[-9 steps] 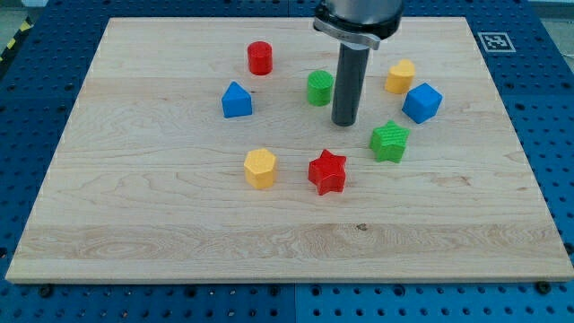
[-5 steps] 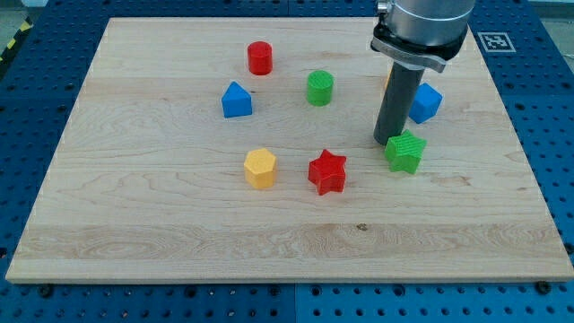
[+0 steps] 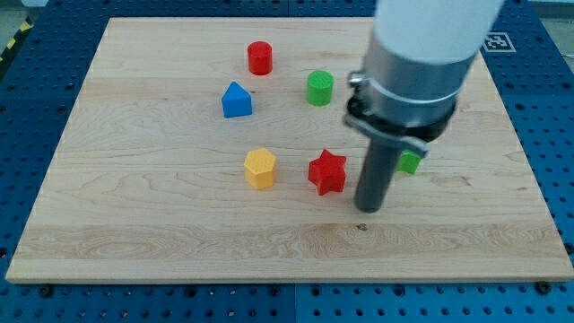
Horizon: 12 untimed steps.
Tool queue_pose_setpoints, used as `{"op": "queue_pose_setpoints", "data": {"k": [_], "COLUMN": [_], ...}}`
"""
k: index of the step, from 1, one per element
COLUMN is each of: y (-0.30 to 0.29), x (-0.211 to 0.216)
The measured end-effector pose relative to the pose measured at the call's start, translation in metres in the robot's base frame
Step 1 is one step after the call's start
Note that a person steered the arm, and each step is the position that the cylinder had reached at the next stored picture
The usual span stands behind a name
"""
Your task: Move the red star to the left of the green star
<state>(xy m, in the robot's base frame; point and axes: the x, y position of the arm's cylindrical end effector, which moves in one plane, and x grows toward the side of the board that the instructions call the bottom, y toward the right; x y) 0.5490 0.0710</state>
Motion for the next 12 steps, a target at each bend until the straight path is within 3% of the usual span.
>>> {"op": "queue_pose_setpoints", "data": {"k": [3, 4, 12], "y": [-0.072, -0.071, 0.039], "x": [-0.012, -0.012, -0.052]}}
